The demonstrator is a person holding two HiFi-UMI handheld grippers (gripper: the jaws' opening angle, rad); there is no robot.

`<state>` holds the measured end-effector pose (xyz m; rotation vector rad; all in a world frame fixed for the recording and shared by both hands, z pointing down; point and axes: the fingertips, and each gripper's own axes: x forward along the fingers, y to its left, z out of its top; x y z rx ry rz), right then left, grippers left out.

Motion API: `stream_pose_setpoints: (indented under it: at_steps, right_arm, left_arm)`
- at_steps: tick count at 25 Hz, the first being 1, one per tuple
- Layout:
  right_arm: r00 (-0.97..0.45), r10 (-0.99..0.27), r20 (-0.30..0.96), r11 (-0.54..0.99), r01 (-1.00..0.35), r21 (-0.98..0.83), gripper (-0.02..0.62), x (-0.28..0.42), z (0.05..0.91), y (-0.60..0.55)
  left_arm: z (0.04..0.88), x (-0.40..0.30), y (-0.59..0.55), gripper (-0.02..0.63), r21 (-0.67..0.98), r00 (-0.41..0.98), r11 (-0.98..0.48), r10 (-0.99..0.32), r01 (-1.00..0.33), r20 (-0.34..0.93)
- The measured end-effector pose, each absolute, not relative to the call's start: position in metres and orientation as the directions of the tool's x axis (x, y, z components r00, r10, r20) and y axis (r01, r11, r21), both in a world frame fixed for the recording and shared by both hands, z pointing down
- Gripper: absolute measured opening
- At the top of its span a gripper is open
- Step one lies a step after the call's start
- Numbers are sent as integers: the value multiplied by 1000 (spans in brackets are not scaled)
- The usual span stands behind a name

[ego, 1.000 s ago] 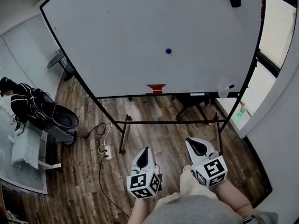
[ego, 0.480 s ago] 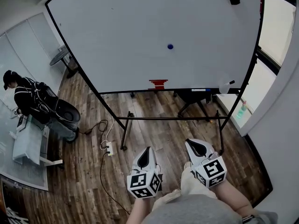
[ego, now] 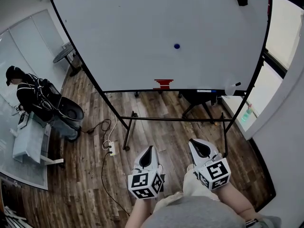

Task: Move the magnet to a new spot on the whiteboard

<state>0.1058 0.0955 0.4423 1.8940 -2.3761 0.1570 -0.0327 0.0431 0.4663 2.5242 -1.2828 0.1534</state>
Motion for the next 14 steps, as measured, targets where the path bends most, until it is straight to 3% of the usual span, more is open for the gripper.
stream_pose_setpoints:
  at_steps: [14]
  right_arm:
    - [-229, -965, 131, 229, -973, -16, 0, 87, 435, 97]
  left_arm:
    - [456, -46, 47, 5, 222, 600, -559, -770, -799, 217]
